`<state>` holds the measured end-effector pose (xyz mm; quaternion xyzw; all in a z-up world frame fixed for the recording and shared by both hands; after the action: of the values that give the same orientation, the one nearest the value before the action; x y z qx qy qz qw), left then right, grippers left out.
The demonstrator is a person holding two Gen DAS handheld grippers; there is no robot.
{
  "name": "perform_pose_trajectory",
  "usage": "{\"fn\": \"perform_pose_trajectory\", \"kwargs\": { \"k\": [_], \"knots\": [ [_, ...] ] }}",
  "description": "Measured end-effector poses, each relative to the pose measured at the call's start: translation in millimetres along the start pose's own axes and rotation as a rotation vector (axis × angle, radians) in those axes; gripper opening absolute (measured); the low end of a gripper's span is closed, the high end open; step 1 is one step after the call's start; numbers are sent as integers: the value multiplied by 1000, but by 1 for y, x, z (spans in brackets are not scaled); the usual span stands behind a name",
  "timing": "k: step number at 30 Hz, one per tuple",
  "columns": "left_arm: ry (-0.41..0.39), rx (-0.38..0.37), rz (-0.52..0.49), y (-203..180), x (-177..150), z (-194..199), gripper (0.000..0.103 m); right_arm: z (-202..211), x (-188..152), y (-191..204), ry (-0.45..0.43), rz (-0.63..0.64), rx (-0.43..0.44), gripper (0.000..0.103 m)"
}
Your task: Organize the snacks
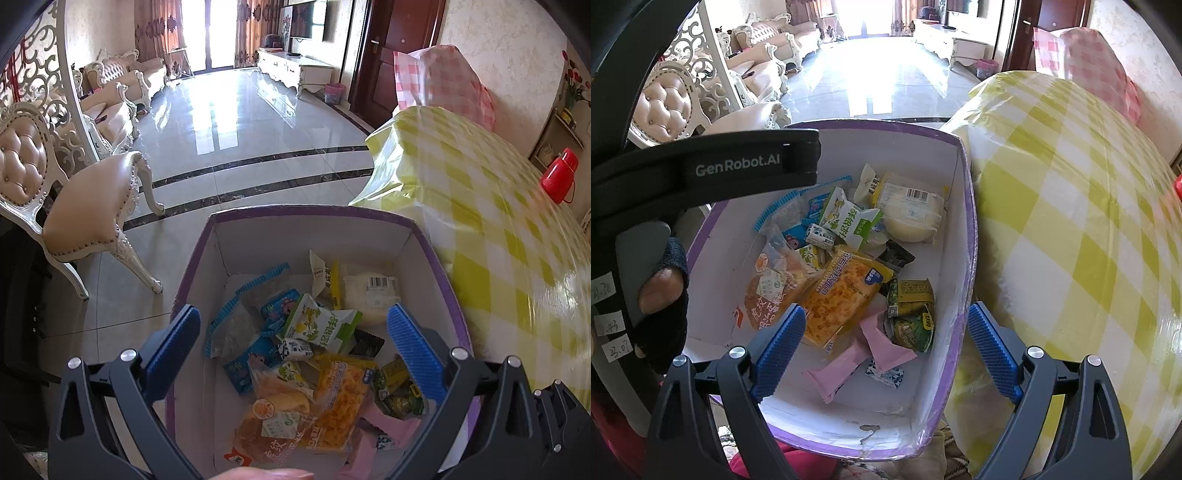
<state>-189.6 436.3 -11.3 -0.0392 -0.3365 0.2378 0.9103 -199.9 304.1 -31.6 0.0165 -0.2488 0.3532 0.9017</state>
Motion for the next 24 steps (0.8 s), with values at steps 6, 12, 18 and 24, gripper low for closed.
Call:
{"fn": "perform_pose_trajectory", "kwargs": {
  "k": [6, 12, 18, 24],
  "knots": [
    [3, 1, -1, 0, -1, -1, 101, 0, 0, 0, 2, -2, 1, 87],
    [9, -3, -1, 2, -3, -4, 101, -1, 0, 1, 2, -1, 0, 87],
    [12, -5, -2, 1, -4, -4, 101, -1, 0, 1, 4, 0, 1, 87],
    [13, -4, -2, 1, -4, -4, 101, -2, -1, 1, 5, 0, 0, 87]
  ]
}}
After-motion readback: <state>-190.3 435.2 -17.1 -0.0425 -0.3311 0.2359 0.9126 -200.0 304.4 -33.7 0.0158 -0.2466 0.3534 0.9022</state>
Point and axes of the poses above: each gripper's, at about its wrist camera, not at the fingertips, and z roughly against the way its jaws point, y to its left, x to its top, the point moved 8 cm from there along -z, roughly the way its jaws point, and after that the axes turned 11 degrees about -x, right-handed, at the moved point
